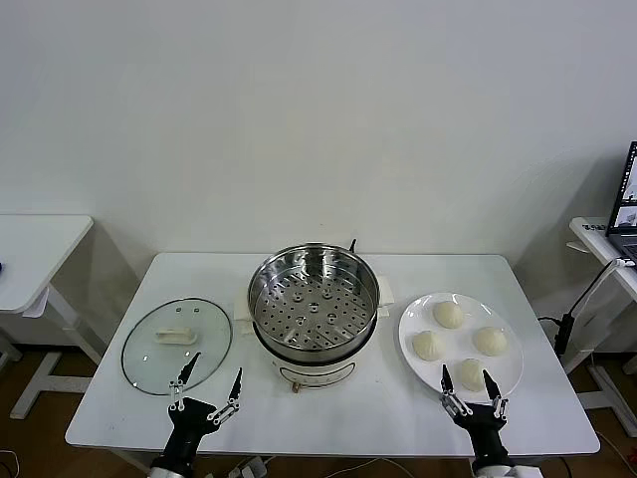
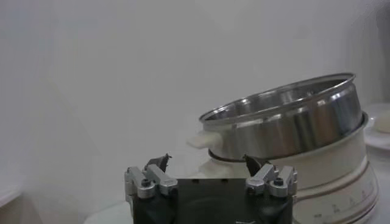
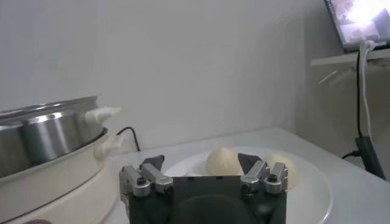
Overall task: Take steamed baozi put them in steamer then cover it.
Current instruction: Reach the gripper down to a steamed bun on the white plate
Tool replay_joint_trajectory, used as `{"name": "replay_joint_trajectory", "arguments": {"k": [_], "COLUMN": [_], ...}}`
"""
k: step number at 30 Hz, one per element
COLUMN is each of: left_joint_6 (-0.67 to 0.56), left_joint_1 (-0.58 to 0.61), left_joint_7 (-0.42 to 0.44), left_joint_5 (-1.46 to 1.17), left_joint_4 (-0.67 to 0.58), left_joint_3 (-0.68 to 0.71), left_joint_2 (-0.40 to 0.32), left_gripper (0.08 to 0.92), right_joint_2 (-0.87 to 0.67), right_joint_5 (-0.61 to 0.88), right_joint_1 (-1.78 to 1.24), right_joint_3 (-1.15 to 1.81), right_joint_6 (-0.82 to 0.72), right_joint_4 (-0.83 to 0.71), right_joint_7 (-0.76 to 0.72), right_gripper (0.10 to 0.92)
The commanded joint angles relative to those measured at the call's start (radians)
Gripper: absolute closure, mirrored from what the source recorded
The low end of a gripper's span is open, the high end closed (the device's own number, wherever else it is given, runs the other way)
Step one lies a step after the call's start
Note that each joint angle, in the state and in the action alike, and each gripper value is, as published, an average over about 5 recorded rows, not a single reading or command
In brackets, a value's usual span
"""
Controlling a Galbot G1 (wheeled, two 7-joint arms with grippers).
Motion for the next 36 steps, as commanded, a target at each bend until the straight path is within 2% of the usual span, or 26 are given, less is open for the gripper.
{"name": "replay_joint_trajectory", "arguments": {"k": [1, 8, 13, 16, 19, 21, 27, 30, 36], "left_joint_6": [-0.002, 0.001, 0.004, 0.006, 0.01, 0.012, 0.02, 0.022, 0.026], "left_joint_1": [0.001, 0.001, 0.002, 0.0, -0.003, -0.003, 0.001, 0.005, 0.014], "left_joint_7": [-0.009, -0.017, -0.02, -0.021, -0.022, -0.023, -0.025, -0.026, -0.031], "left_joint_5": [-0.01, -0.021, -0.022, -0.024, -0.025, -0.027, -0.029, -0.029, -0.029], "left_joint_4": [-0.024, -0.068, -0.086, -0.088, -0.09, -0.093, -0.107, -0.113, -0.123], "left_joint_3": [0.003, 0.003, 0.006, 0.009, 0.011, 0.012, 0.01, 0.011, 0.01], "left_joint_2": [0.001, 0.004, 0.002, 0.0, -0.001, 0.0, 0.001, -0.001, -0.006], "left_gripper": [0.177, 0.177, 0.177, 0.177, 0.177, 0.177, 0.177, 0.177, 0.177], "right_joint_2": [-0.08, -0.252, -0.373, -0.422, -0.477, -0.516, -0.571, -0.552, -0.484], "right_joint_5": [0.057, 0.222, 0.366, 0.455, 0.475, 0.444, 0.132, -0.037, -0.355], "right_joint_1": [0.15, 0.517, 0.86, 1.035, 1.167, 1.243, 1.526, 1.641, 1.758], "right_joint_3": [0.013, -0.075, -0.264, -0.382, -0.512, -0.607, -0.895, -0.998, -1.082], "right_joint_6": [-0.119, -0.228, -0.235, -0.241, -0.26, -0.27, -0.261, -0.242, -0.192], "right_joint_4": [0.007, -0.132, -0.382, -0.521, -0.65, -0.727, -0.925, -1.011, -1.088], "right_joint_7": [0.058, 0.096, 0.084, 0.001, -0.227, -0.449, -1.148, -1.358, -1.584], "right_gripper": [0.203, 0.203, 0.203, 0.203, 0.203, 0.203, 0.203, 0.203, 0.203]}}
